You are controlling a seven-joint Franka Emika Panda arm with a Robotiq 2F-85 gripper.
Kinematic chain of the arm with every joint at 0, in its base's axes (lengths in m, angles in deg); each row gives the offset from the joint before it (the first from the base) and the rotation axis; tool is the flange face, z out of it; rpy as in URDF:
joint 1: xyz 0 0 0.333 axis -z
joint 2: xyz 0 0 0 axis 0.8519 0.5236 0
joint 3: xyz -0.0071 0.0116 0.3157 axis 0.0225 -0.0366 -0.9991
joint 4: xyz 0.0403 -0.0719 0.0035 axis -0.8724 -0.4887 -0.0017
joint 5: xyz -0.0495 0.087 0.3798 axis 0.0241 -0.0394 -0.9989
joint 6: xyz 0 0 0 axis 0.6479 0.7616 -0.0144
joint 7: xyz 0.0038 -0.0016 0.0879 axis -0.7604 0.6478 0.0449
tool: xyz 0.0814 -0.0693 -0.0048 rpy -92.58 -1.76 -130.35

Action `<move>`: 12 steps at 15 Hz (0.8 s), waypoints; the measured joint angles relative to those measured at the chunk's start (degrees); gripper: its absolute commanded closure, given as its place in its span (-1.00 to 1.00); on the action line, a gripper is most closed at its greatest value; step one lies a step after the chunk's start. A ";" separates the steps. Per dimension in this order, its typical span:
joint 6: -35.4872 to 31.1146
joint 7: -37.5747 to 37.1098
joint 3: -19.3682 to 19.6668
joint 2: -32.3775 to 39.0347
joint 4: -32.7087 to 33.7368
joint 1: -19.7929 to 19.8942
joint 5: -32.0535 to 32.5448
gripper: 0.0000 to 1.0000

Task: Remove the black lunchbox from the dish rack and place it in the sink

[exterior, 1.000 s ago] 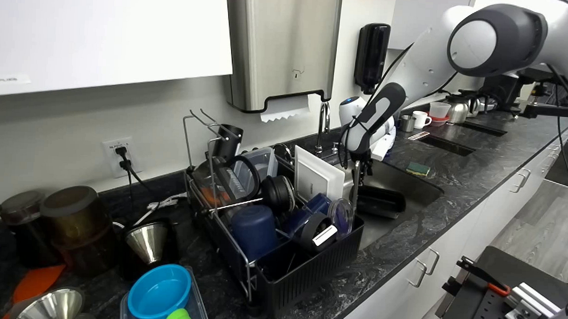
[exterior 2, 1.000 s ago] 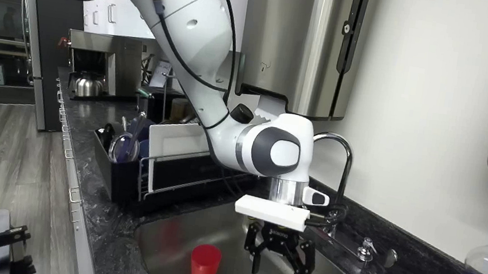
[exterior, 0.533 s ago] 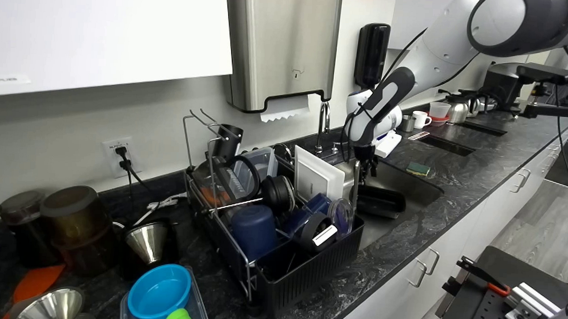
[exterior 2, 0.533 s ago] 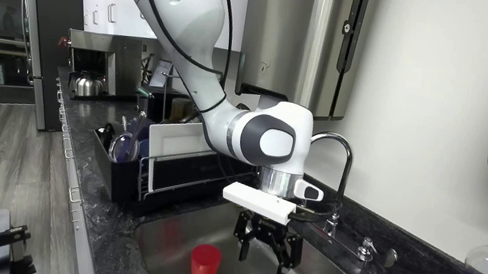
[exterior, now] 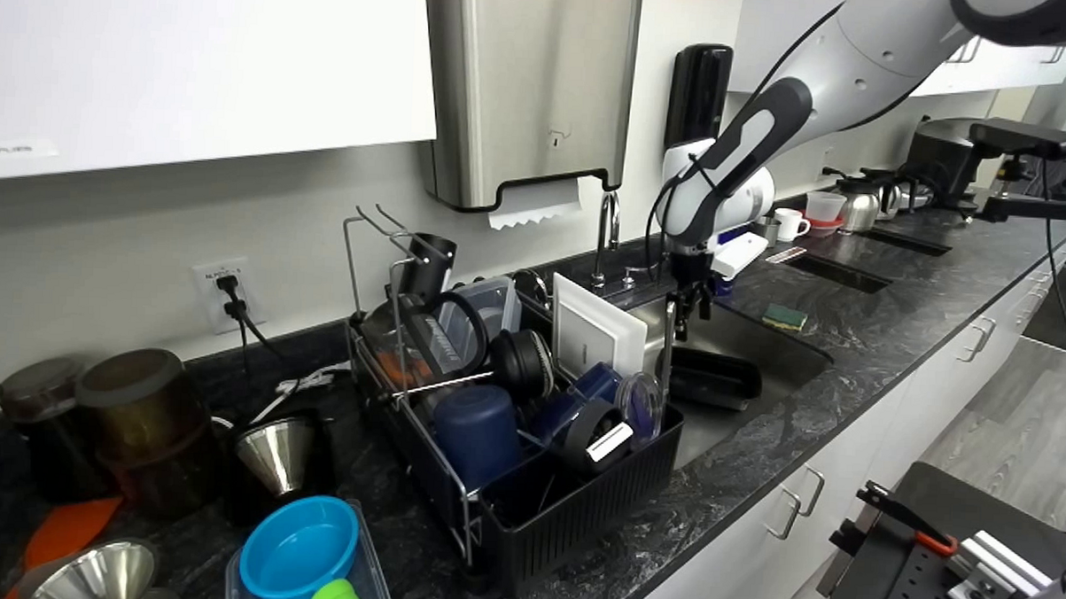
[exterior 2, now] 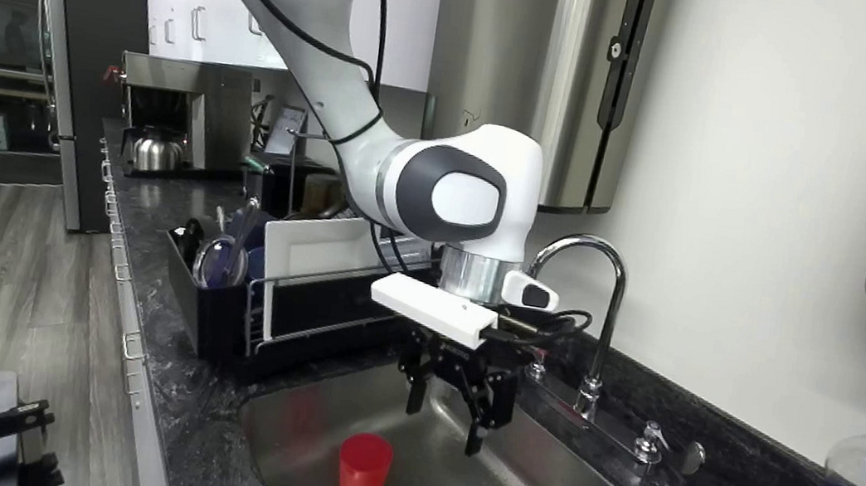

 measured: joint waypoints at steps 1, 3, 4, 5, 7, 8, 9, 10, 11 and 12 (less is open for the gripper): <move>-0.06 0.00 0.00 -1.34 -1.14 0.00 -0.33 -1.00; -0.19 0.00 0.00 -3.89 -3.13 0.00 -0.83 -1.00; -0.19 0.00 0.00 -5.06 -3.94 0.01 -0.99 -1.00; -0.18 0.00 0.00 -6.24 -4.71 0.01 -1.13 -1.00; -0.12 0.00 0.00 -8.37 -6.06 0.01 -1.25 -1.00; -0.09 0.00 0.00 -9.42 -6.68 0.01 -1.26 -1.00; -0.08 0.00 0.01 -10.37 -7.23 0.01 -1.26 -1.00; -0.06 0.00 0.01 -11.24 -7.74 0.01 -1.27 -1.00; -0.03 0.03 0.00 -12.04 -8.15 0.00 -1.31 -1.00; -0.02 0.04 0.00 -12.73 -8.54 -0.02 -1.35 -1.00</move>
